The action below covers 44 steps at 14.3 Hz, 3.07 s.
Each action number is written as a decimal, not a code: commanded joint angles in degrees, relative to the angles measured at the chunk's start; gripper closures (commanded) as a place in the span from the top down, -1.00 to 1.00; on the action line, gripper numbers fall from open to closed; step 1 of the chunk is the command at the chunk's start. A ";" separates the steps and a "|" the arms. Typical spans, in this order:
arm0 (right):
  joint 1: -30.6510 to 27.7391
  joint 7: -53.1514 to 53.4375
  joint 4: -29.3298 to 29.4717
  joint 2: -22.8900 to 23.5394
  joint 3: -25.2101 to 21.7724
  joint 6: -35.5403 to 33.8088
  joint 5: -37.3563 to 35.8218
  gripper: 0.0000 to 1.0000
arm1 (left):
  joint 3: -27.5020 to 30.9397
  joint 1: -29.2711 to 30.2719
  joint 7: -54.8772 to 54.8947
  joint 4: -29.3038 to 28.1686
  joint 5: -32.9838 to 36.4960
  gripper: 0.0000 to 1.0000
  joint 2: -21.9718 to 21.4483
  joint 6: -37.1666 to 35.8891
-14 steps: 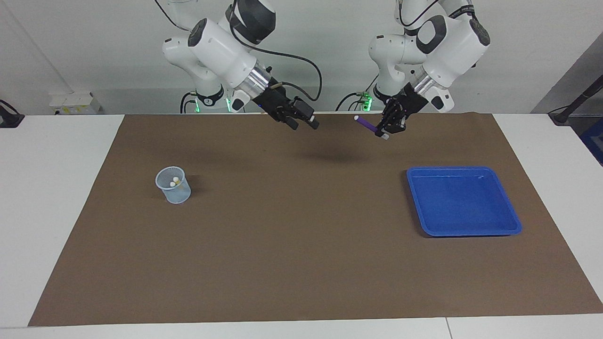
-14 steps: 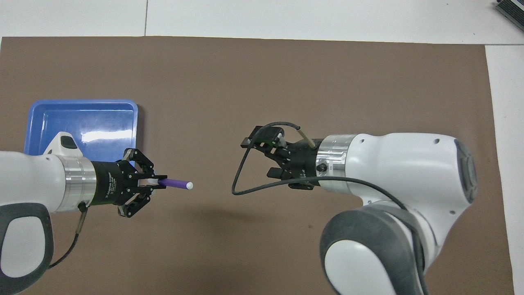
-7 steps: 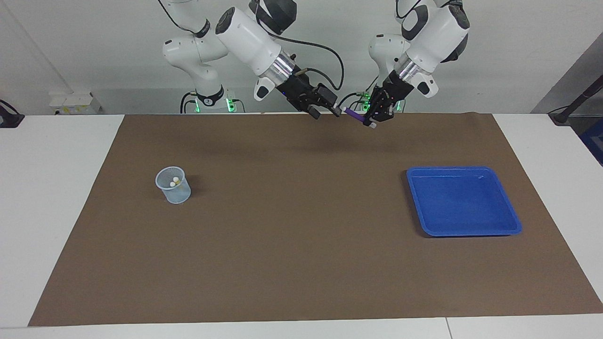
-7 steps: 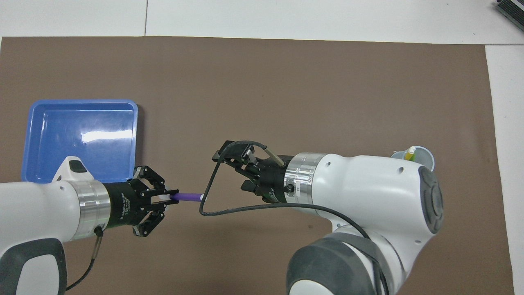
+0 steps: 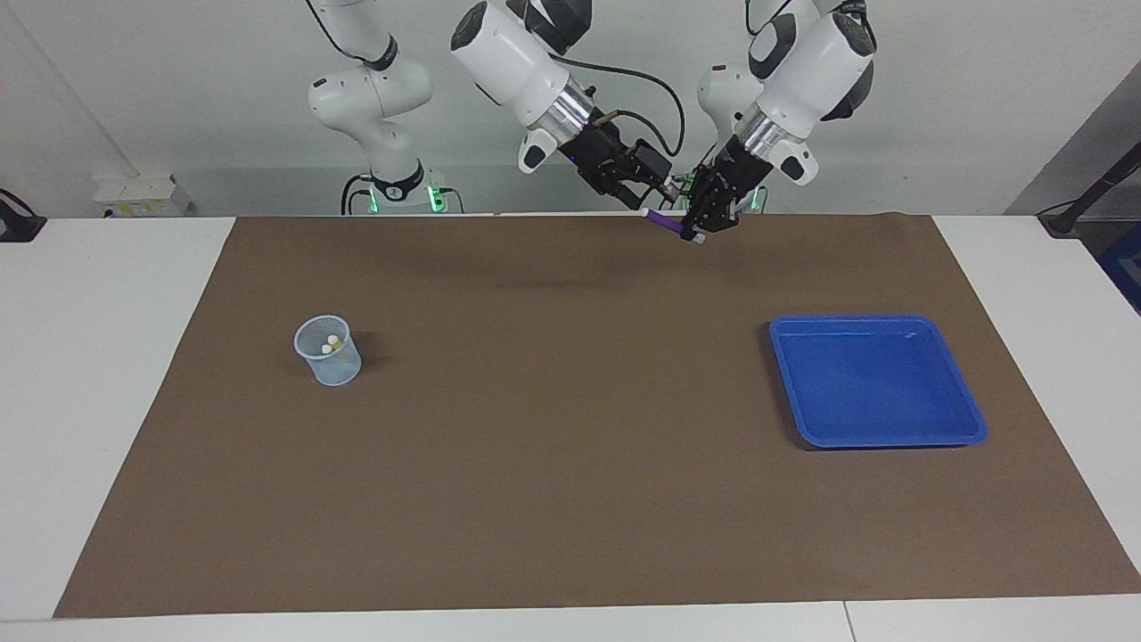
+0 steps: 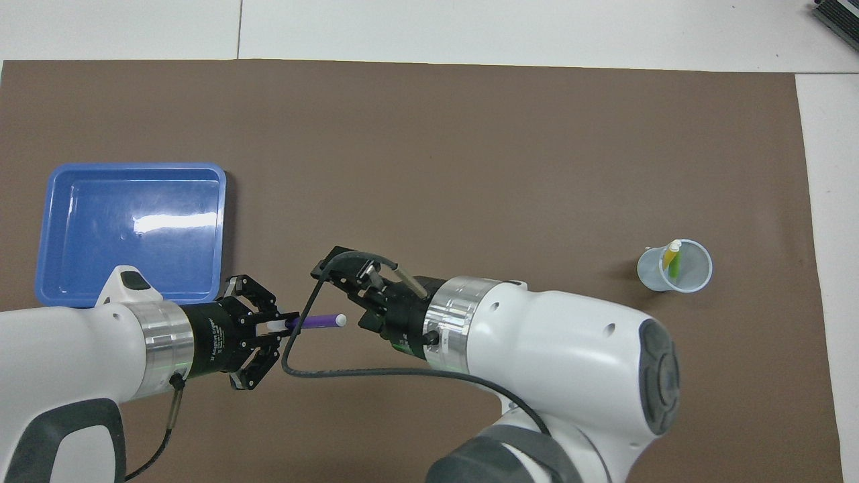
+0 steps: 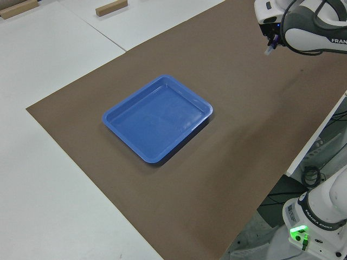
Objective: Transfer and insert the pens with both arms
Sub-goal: 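Grasp the purple pen with the right gripper and open the left gripper, then carry the purple pen into the white cup with the right gripper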
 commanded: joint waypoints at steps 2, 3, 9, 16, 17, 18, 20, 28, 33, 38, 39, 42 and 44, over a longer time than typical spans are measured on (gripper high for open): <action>-0.23 -3.52 -2.56 -0.89 -0.10 1.07 1.15 0.94 | 0.22 -0.80 -0.98 -1.94 -0.86 -1.00 -2.35 1.22; -0.23 -3.52 -3.08 -0.97 -0.10 1.07 1.15 0.84 | 0.22 -0.80 -0.98 -1.86 -0.95 -1.00 -2.35 1.22; 0.47 -3.00 -3.35 -1.15 -0.01 0.98 1.15 0.03 | 0.22 -0.71 -0.98 -1.77 -0.95 -1.00 -2.70 0.78; 0.47 -2.65 -3.35 -1.24 -0.01 0.98 1.15 -0.83 | 0.31 -0.45 -1.25 -1.68 -0.95 -1.00 -3.31 0.61; 0.38 -2.56 -3.35 -1.24 -0.10 0.98 1.15 -0.96 | 0.31 -0.36 -1.25 -1.68 -0.95 -1.00 -3.40 0.61; 0.38 -2.47 -3.35 -1.15 -0.02 0.98 1.15 -1.00 | 0.31 -0.36 -1.25 -1.59 -0.95 -1.00 -3.40 0.61; 0.30 -2.38 -3.35 -1.15 -0.10 0.98 1.24 -1.00 | 0.39 -0.53 -0.20 -1.68 -0.86 -1.00 -3.40 0.43; -8.12 -17.46 -1.77 -1.06 -0.54 -12.17 -1.04 -1.00 | 0.66 -0.19 10.15 -1.59 -0.78 1.00 -3.49 -2.02; -15.34 -27.58 1.13 -1.06 -0.54 -26.93 -13.32 -1.00 | 1.10 5.86 31.12 -1.33 -0.25 1.00 -3.93 -10.36; -23.42 -43.76 2.88 -2.56 -0.72 -42.40 -21.43 -1.00 | 1.01 16.68 57.77 1.04 4.74 1.00 -4.20 -21.35; -25.00 -46.65 3.41 -2.47 -0.72 -44.61 -24.49 -1.00 | 1.01 18.00 61.82 1.22 6.59 1.00 -4.11 -22.50; -26.42 -60.00 3.59 -2.56 -0.72 -48.05 -33.19 -1.00 | 1.10 21.52 72.63 1.92 11.60 1.00 -4.02 -24.87; -26.42 -67.99 3.68 -2.64 -0.72 -48.50 -39.78 -1.00 | 1.10 24.50 81.41 3.67 14.51 1.00 -3.41 -26.37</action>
